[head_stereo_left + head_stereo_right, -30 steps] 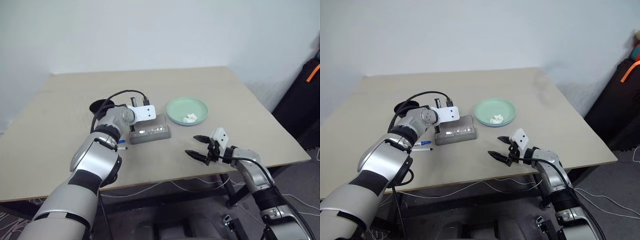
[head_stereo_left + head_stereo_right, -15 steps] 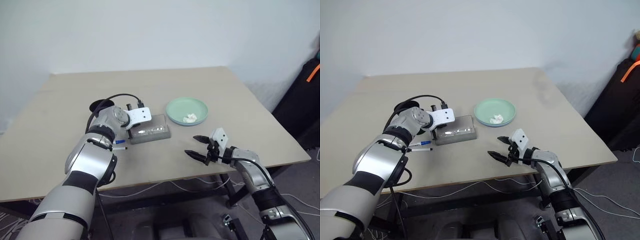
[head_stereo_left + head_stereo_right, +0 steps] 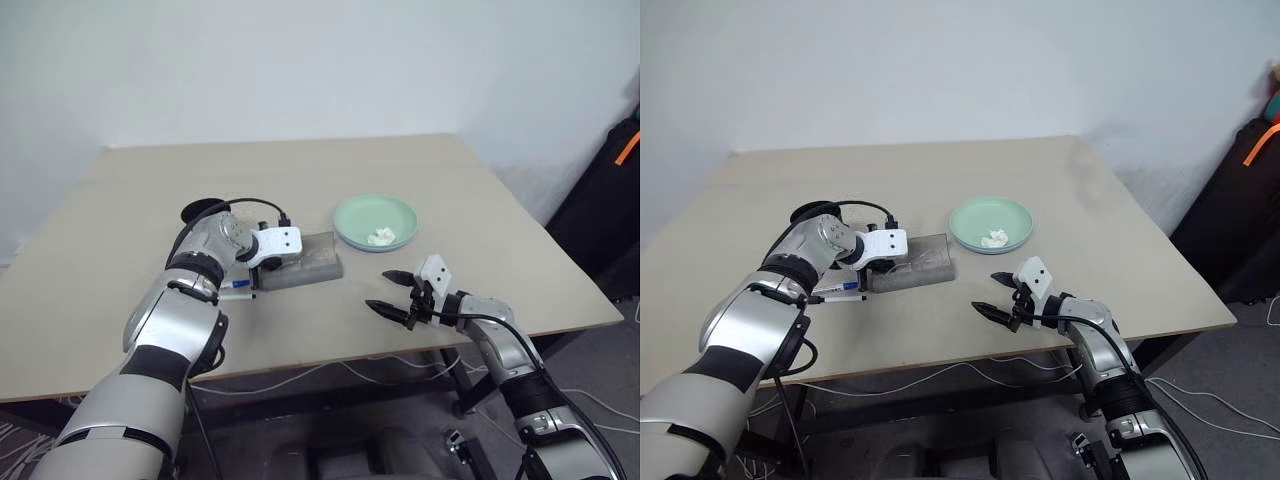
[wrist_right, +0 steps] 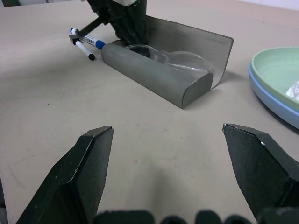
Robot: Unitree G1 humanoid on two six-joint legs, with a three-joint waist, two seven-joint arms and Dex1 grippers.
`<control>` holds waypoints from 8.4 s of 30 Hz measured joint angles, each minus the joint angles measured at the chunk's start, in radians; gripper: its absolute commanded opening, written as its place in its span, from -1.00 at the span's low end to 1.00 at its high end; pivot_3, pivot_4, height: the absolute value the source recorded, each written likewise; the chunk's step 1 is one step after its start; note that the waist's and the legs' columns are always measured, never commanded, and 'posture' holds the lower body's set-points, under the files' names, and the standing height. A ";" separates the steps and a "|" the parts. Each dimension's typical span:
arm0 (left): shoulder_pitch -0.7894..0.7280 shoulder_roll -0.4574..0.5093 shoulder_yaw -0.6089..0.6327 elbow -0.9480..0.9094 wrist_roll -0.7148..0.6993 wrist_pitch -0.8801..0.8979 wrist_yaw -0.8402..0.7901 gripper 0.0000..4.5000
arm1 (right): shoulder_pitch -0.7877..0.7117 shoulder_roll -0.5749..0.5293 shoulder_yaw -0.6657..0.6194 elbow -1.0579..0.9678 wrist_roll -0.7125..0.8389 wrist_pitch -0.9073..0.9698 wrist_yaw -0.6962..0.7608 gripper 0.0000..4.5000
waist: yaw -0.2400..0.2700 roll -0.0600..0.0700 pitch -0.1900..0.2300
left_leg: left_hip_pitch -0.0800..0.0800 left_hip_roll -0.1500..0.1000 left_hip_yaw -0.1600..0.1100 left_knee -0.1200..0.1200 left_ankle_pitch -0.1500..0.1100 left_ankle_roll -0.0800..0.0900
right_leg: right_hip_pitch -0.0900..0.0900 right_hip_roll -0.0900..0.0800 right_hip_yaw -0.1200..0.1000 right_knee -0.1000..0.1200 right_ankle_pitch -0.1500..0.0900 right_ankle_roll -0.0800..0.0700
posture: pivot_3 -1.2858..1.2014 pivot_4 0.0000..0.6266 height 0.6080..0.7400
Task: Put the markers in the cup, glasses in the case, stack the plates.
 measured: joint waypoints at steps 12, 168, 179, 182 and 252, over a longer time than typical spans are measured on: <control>0.001 -0.021 0.025 -0.006 -0.039 0.014 0.056 -0.99 | -0.004 0.002 0.000 0.018 -0.006 -0.009 0.003 0.81 | 0.000 -0.001 0.000 | -0.001 0.000 0.000 0.001 0.000 0.000 | 0.000 0.000 0.000 0.000 0.000 0.001 | 0.03 -1.00 1.00; -0.011 0.008 0.052 -0.005 -0.115 -0.106 0.133 -0.99 | -0.066 0.071 0.006 0.170 -0.028 -0.097 0.017 0.81 | 0.000 0.000 -0.006 | -0.001 -0.001 0.001 -0.002 0.000 0.000 | -0.001 -0.001 0.001 -0.001 -0.002 0.002 | 0.03 -1.00 1.00; 0.074 0.064 0.132 -0.139 -0.257 -0.087 -0.220 -0.99 | -0.093 0.082 0.010 0.196 -0.028 -0.098 0.021 0.81 | -0.002 0.000 -0.005 | 0.000 0.000 0.000 -0.001 0.000 0.001 | -0.001 0.000 0.001 0.000 -0.002 0.002 | 0.03 -1.00 1.00; 0.125 0.075 0.128 -0.195 -0.268 -0.076 -0.262 -0.99 | -0.105 0.084 0.010 0.202 -0.029 -0.103 0.022 0.81 | -0.002 0.000 -0.005 | 0.000 0.000 0.000 -0.001 0.000 0.001 | -0.001 0.000 0.001 0.000 -0.002 0.002 | 0.03 -1.00 1.00; 0.143 0.301 -0.127 -0.260 -0.076 -0.042 -0.452 0.35 | -0.167 0.081 0.015 0.291 -0.058 -0.103 0.050 0.81 | 0.000 -0.001 -0.005 | 0.001 0.001 0.001 0.002 0.000 0.001 | 0.000 0.000 0.002 0.003 -0.001 0.000 | 0.03 -1.00 1.00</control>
